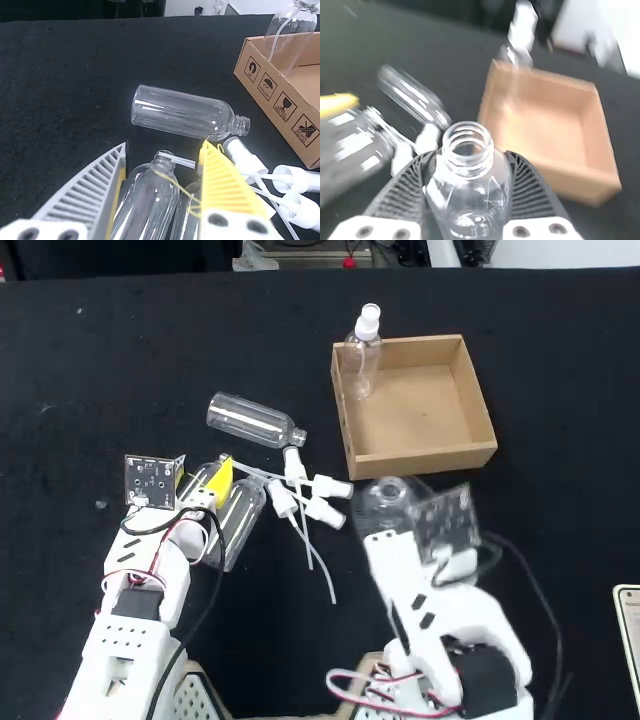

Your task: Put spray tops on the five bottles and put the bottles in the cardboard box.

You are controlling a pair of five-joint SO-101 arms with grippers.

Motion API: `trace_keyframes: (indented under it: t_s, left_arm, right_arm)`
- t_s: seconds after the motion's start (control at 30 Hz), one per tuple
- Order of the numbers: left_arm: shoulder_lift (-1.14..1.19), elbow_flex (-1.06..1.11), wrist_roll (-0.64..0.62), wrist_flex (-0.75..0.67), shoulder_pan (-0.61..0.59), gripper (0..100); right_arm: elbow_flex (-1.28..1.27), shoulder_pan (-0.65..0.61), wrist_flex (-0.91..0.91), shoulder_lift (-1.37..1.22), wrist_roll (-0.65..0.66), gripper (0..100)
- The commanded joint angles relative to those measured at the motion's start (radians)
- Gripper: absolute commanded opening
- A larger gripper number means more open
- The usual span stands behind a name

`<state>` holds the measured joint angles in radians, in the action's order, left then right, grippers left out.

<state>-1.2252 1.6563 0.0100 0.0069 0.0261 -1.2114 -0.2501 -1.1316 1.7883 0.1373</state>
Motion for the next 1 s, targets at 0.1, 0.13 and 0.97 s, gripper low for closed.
trace_keyframes:
  t_s: [0.1, 0.13, 0.97]
  left_arm:
    - [-0.012, -0.01, 0.006, -0.021, 0.008, 23]
    - [-0.012, -0.01, 0.006, -0.021, 0.008, 23]
    - [0.408, -0.751, 0.011, 0.706, -0.236, 23]
  right_arm:
    - [-0.262, -0.092, 0.382, 0.102, 0.006, 2.2]
    - [-0.298, -0.094, 0.43, 0.099, 0.005, 2.2]
    - [-0.308, -0.084, 0.258, 0.11, -0.097, 2.3]
